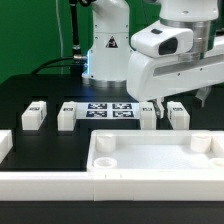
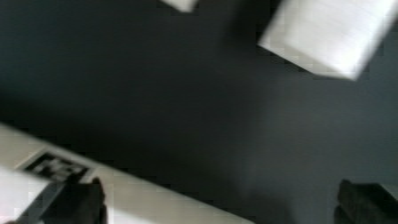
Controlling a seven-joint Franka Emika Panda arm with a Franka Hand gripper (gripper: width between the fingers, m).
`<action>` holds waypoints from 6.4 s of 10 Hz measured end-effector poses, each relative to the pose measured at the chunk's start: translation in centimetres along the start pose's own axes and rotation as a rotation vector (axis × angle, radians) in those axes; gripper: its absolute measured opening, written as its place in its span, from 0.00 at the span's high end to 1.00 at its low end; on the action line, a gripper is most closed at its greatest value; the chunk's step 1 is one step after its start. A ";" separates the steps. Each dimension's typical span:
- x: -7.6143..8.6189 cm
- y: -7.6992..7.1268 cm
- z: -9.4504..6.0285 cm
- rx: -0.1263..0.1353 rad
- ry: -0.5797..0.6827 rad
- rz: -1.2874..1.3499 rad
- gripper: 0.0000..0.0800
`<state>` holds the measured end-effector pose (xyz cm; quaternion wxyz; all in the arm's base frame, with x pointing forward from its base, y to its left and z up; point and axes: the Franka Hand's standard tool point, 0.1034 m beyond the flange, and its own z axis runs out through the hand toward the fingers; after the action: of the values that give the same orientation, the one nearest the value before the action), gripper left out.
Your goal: Assemble desk
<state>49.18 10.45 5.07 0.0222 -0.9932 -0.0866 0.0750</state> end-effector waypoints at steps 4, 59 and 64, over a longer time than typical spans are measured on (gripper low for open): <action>-0.2 -0.4 0.1 0.003 -0.033 0.037 0.19; 13.0 3.5 -15.2 -0.028 0.698 -0.052 0.64; 12.4 2.9 -13.0 -0.018 0.664 -0.046 0.64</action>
Offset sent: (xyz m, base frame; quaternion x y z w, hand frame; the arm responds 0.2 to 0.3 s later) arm 0.0000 0.0000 0.0000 0.0000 0.0000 0.0000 1.0000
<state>63.73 9.34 15.98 0.0421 -0.9613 -0.0977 -0.2542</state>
